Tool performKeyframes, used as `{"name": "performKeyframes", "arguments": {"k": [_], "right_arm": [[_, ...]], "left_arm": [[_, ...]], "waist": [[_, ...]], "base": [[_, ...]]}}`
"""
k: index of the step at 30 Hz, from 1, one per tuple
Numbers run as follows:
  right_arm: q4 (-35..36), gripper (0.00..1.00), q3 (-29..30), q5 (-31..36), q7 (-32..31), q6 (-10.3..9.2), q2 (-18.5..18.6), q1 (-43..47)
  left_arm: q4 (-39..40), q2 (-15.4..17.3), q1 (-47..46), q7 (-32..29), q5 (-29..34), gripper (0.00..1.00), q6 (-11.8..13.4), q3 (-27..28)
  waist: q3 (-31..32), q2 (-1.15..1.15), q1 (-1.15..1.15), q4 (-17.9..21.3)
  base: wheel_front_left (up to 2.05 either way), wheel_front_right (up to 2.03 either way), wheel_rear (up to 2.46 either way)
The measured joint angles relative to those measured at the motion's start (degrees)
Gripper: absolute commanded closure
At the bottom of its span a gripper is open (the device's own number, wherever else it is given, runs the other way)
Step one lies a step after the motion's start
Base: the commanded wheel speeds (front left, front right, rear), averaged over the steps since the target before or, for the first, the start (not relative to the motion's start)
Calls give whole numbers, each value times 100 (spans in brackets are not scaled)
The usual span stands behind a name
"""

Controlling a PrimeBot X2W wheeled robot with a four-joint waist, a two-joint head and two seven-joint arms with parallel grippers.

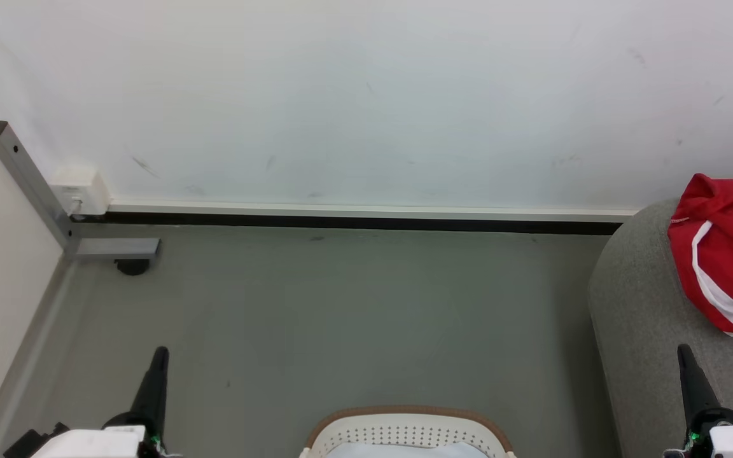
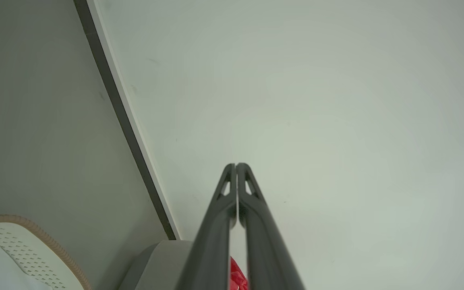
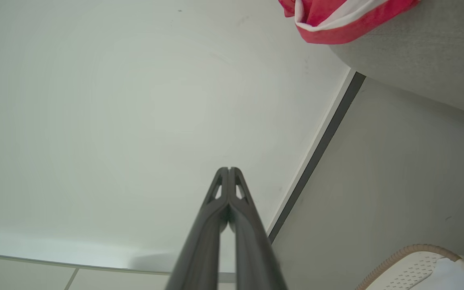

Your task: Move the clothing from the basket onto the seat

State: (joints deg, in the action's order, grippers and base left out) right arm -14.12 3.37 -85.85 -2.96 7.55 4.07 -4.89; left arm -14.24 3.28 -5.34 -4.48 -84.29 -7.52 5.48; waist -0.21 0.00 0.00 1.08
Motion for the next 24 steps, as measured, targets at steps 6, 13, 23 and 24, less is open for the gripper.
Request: {"name": "performKeyframes", "arguments": {"k": [6, 13, 23, 24], "right_arm": [[2, 100, 45, -223, -59, 0, -3, -42], [4, 100, 91, -470, -137, 0, -5, -69], [9, 100, 154, -767, -226, 0, -15, -88], [9, 100, 156, -767, -227, 0, -15, -88]], "left_arm": [[4, -19, -18, -58, -241, 100, 0, 27], [7, -33, -37, -136, -490, 100, 0, 69], [9, -47, -63, -207, -768, 100, 0, 110], [9, -47, -63, -208, -768, 100, 0, 110]], "waist": [[1, 0, 0, -31], [2, 0, 0, -67], [4, 0, 0, -108], [4, 0, 0, -109]], "base": [[0, 0, 0], [0, 0, 0], [0, 0, 0], [0, 0, 0]]}}
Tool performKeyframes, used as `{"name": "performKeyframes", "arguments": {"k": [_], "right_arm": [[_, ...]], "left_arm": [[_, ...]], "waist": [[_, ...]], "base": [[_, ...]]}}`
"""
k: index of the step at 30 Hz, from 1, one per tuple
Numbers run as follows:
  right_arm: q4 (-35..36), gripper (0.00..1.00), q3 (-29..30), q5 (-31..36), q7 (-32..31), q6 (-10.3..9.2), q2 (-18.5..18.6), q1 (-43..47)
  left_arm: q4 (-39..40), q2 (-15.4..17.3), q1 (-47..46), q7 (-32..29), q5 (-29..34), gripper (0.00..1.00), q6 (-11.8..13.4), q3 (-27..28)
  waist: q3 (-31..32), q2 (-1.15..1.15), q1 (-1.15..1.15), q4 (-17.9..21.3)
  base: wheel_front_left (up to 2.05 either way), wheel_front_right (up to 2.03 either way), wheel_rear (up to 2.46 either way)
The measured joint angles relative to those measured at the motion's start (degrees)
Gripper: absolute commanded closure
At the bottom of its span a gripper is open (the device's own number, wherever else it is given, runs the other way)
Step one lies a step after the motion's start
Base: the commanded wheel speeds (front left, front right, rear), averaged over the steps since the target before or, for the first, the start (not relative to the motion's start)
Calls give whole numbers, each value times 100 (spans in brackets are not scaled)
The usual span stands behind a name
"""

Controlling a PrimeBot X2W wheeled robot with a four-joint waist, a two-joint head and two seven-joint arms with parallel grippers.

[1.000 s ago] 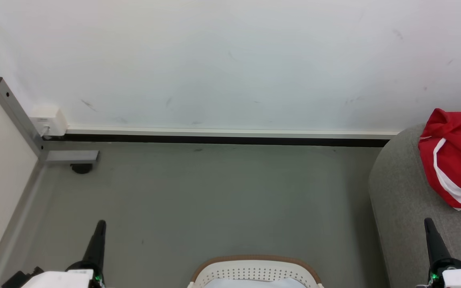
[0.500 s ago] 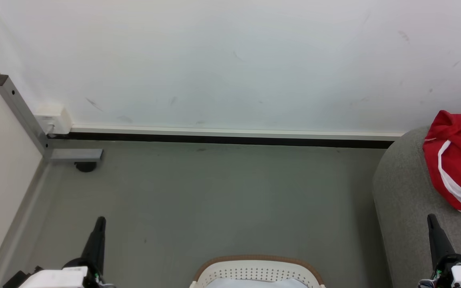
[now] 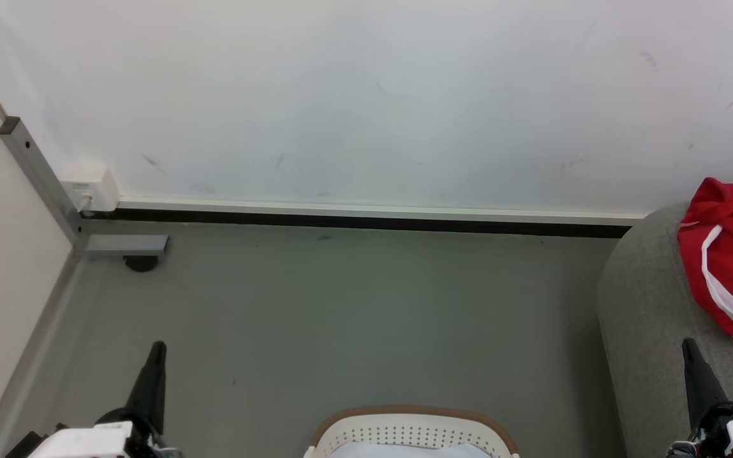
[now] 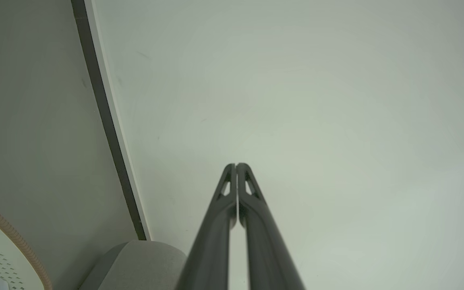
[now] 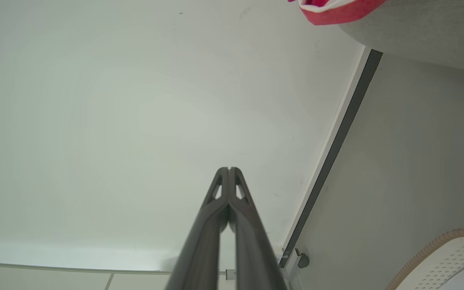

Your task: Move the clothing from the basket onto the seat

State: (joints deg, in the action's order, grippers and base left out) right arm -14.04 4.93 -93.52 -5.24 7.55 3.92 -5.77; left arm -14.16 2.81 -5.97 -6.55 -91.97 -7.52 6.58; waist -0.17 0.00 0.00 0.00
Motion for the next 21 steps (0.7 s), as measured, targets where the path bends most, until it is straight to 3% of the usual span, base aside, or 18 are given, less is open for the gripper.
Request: {"name": "performKeyframes", "arguments": {"k": [21], "right_arm": [[0, 100, 37, 8, -29, 0, -20, -1]], "left_arm": [[0, -1, -2, 0, 0, 100, 0, 0]], "waist": [[0, 0, 0, 0]], "base": [[0, 0, 0]]}}
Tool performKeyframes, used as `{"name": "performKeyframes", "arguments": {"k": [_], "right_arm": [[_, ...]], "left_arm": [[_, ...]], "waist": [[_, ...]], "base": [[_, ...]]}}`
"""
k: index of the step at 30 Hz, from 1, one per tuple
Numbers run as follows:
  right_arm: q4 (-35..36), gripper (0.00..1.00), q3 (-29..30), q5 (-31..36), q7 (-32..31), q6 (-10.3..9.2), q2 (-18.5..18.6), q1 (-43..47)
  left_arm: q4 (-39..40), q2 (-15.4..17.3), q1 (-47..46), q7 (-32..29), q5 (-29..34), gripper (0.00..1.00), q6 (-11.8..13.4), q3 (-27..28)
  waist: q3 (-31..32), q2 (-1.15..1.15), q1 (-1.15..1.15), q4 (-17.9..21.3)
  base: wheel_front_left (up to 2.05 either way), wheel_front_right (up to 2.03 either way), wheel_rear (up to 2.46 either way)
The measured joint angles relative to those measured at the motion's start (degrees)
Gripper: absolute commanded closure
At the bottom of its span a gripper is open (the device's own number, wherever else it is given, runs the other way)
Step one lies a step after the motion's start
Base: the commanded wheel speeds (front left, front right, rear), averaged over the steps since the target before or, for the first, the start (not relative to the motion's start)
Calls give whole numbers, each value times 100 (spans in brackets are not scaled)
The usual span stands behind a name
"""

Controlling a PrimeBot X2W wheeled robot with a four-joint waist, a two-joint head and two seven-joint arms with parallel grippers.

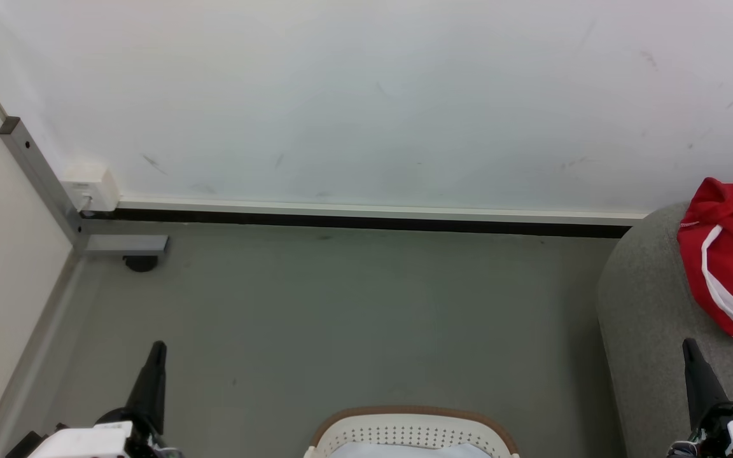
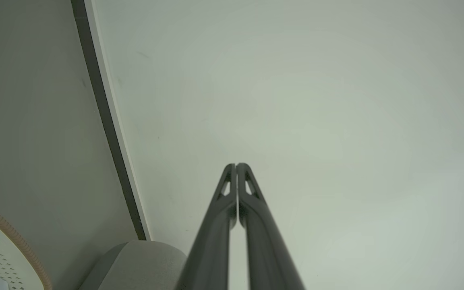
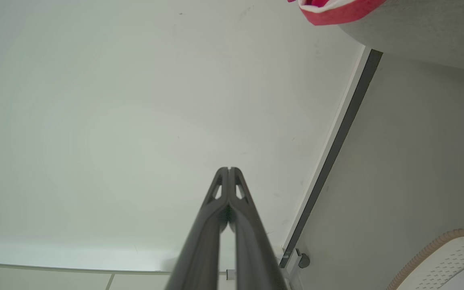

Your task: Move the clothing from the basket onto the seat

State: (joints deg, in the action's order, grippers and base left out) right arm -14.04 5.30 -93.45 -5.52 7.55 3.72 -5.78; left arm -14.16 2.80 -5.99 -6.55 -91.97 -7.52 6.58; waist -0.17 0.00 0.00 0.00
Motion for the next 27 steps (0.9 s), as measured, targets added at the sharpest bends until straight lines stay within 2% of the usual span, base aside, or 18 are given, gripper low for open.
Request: {"name": "performKeyframes", "arguments": {"k": [27], "right_arm": [[0, 100, 36, 19, -43, 0, -20, -1]], "left_arm": [[1, 0, 0, 1, 0, 100, 0, 0]], "waist": [[0, 0, 0, 0]], "base": [[0, 0, 0]]}}
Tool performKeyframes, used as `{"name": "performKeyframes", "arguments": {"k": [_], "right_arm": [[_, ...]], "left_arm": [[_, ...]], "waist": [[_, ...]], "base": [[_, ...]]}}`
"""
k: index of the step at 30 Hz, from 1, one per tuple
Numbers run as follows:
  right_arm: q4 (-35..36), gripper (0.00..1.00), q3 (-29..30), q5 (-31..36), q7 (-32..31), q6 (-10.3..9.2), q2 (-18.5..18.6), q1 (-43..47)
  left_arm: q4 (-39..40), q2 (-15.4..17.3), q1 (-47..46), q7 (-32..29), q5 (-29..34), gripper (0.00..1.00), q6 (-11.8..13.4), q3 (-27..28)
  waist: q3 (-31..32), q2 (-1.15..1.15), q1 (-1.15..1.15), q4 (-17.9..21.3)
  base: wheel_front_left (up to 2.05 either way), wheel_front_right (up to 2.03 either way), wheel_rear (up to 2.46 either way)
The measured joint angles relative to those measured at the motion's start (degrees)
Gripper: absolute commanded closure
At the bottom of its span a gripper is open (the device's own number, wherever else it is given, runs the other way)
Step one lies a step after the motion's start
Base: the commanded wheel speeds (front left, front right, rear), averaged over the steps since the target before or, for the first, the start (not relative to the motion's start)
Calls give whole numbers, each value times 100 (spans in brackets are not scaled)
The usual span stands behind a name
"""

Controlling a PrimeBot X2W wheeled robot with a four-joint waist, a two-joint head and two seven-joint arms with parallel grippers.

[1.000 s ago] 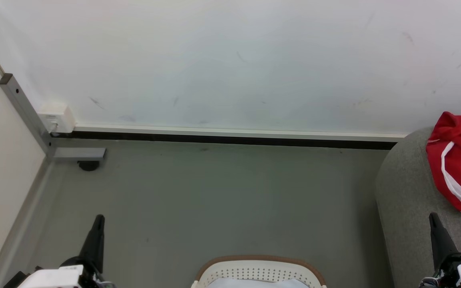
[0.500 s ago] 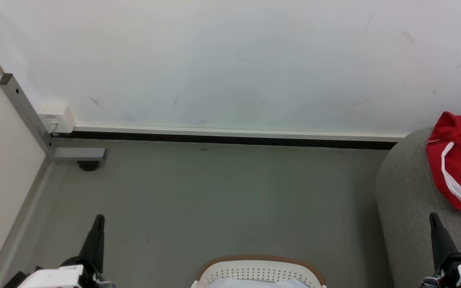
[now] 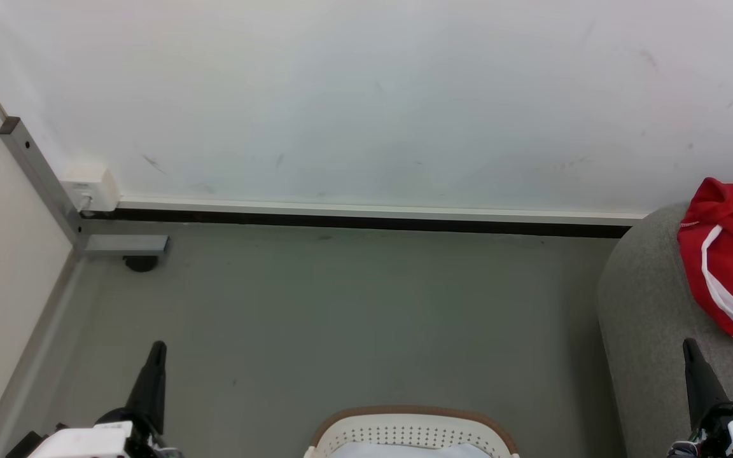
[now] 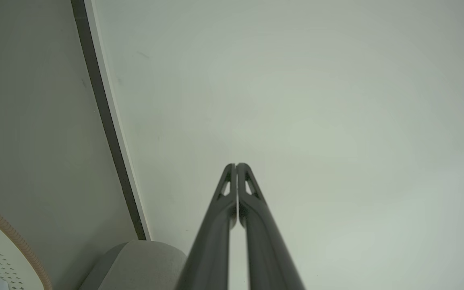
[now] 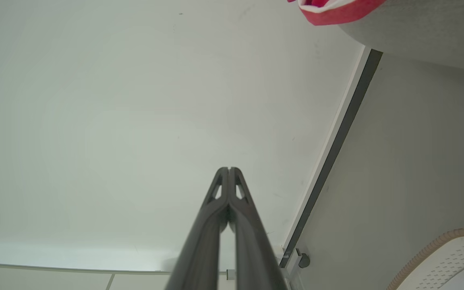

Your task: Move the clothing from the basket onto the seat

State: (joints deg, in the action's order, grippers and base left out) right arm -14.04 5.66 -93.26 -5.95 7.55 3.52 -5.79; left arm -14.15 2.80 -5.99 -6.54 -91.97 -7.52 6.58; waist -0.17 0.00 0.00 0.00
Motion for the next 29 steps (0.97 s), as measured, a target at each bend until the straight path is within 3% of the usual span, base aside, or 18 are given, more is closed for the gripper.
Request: {"name": "performKeyframes", "arguments": {"k": [29], "right_arm": [[0, 100, 27, 33, -11, 0, -20, -2]], "left_arm": [[0, 0, -1, 0, 0, 100, 0, 0]], "waist": [[0, 0, 0, 0]], "base": [[0, 0, 0]]}}
